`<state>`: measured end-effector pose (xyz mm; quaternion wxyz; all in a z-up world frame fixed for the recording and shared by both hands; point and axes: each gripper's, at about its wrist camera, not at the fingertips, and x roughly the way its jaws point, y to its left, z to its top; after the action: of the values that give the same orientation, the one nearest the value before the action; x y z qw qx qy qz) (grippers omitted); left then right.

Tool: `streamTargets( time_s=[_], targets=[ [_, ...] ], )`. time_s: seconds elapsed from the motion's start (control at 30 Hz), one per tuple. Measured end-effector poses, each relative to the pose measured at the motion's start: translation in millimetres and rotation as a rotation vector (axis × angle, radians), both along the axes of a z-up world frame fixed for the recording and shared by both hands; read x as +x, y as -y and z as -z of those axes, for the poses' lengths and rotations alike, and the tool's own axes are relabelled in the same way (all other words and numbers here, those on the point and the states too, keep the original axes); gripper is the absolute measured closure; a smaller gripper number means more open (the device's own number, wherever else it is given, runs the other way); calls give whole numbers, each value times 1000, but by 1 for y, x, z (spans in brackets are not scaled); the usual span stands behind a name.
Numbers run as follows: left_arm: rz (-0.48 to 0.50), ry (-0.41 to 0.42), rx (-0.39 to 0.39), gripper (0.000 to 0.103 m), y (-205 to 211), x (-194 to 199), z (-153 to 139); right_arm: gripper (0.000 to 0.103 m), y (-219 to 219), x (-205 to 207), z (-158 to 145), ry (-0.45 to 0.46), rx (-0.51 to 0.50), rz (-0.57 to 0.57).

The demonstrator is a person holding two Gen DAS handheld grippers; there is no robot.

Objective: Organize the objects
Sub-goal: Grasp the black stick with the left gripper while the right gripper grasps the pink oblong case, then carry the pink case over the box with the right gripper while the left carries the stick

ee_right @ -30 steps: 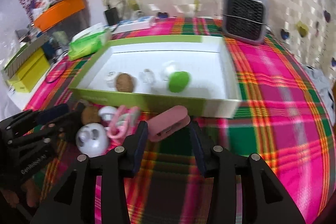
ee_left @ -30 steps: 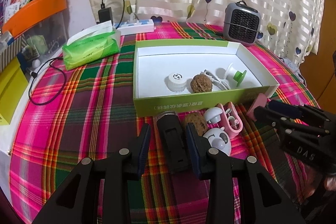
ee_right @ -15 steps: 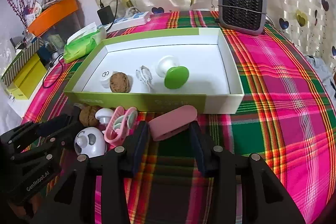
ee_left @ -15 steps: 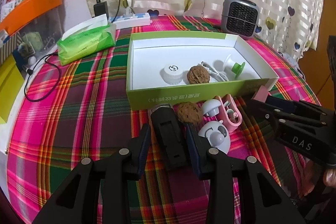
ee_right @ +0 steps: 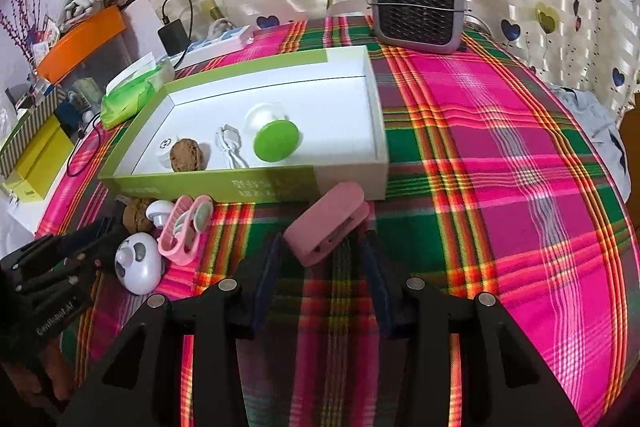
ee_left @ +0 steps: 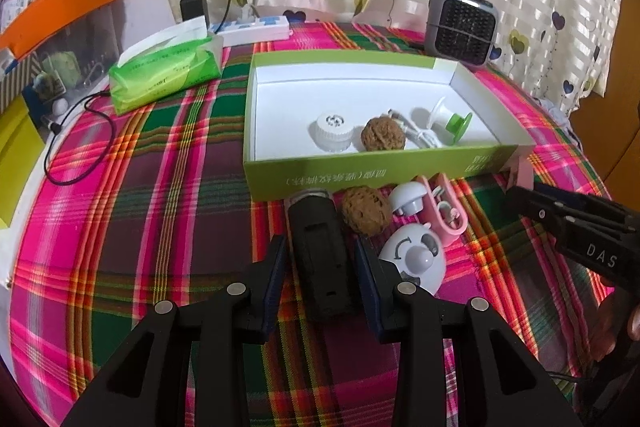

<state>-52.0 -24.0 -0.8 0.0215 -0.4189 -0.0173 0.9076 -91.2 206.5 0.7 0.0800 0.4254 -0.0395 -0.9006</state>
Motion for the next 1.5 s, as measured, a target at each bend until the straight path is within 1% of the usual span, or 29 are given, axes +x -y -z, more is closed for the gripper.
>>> streamTargets(
  time_s=[0.13, 0.23, 0.27, 0.3, 0.63, 0.73, 0.77, 1.13, 1.5],
  targets=[
    [4, -2, 12, 74, 2, 1, 0, 62, 1, -5, 2, 1, 5, 3],
    [2, -1, 18, 77, 4, 0, -1, 72, -3, -4, 2, -6, 3, -2],
    [3, -1, 21, 77, 4, 1, -1, 76, -4, -3, 2, -4, -1, -9],
    [3, -1, 22, 77, 5, 0, -1, 78, -5, -3, 2, -3, -4, -14],
    [2, -1, 22, 77, 5, 1, -1, 79, -17, 12, 1, -12, 5, -34],
    [3, -3, 22, 78, 5, 1, -1, 80, -16, 18, -1, -24, 9, -45],
    [4, -4, 23, 78, 5, 1, -1, 85, -16, 20, -2, -30, 8, -53],
    [8, -19, 25, 78, 4, 6, -4, 84, -12, 30, -6, -62, 21, -91],
    [2, -62, 38, 78, 8, 16, -13, 84, -4, 42, -16, -119, -11, -149]
  ],
)
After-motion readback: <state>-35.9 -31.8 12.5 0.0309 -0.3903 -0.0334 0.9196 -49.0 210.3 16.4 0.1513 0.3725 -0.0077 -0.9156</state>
